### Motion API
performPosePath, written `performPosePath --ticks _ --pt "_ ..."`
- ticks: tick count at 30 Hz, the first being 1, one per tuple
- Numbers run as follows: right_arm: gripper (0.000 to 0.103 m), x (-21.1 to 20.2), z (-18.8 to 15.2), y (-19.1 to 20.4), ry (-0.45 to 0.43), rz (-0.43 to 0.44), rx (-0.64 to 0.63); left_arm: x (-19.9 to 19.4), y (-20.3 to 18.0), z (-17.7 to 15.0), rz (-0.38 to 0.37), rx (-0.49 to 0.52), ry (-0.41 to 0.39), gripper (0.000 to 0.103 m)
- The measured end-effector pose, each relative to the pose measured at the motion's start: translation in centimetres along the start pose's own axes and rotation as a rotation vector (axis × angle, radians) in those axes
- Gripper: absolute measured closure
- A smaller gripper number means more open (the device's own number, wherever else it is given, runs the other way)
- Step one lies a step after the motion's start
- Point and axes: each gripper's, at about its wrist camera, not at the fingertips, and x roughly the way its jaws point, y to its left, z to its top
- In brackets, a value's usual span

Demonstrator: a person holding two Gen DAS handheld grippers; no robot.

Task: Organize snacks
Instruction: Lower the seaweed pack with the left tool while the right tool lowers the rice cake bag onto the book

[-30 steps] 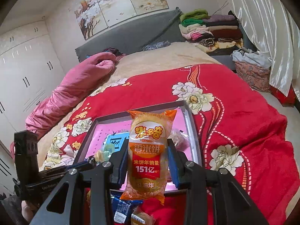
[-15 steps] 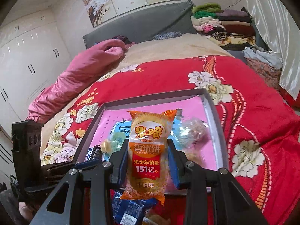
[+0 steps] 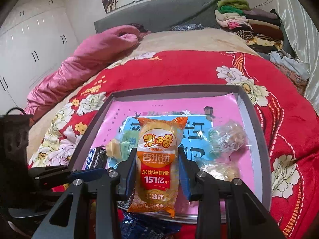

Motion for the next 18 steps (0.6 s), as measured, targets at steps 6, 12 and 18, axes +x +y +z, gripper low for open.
performPosePath --ticks 6,12,18 --pt "0.065 1.0 -0.3 0.2 0.019 -0.016 -0.011 0.8 -0.2 -0.3 0.014 0.011 0.029 0.053" --pt "0.065 1.5 -0.4 -0.1 0.028 -0.043 -0.014 1.0 -0.4 -0.4 0.019 0.026 0.030 0.053" --pt "0.065 1.9 -0.8 -0.1 0.048 -0.071 -0.030 1.3 -0.7 -0.3 0.062 0.050 0.023 0.053"
